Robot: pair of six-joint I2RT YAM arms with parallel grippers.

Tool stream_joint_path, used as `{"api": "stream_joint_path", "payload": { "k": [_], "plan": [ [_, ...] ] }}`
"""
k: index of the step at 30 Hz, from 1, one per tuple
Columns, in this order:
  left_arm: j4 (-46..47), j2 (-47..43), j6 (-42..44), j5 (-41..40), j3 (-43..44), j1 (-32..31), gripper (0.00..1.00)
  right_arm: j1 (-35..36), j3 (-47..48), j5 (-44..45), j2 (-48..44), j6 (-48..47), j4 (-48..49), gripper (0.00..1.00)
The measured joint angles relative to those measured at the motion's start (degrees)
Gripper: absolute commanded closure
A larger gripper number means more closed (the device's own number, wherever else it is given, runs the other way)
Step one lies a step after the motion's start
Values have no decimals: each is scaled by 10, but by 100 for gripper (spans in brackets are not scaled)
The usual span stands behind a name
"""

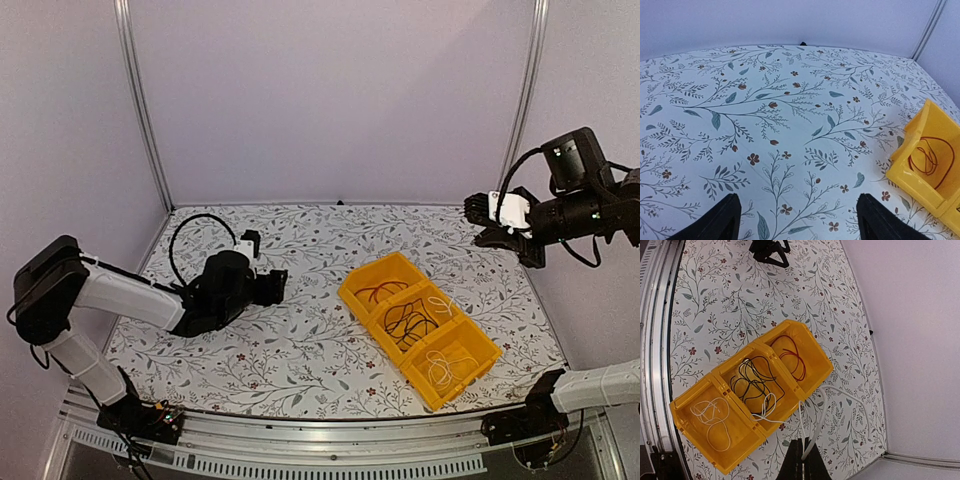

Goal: Untangle the cables

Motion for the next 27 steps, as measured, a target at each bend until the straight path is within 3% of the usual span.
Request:
{"api": "stream_joint_path", "payload": {
  "k": [18,27],
  "plan": [
    [0,61,25,-4,51,2,17,0,-52,85,-126,-30,-91,100],
    [-2,70,24,-4,53,4,17,0,-218,29,-129,-36,-86,100]
  ]
}}
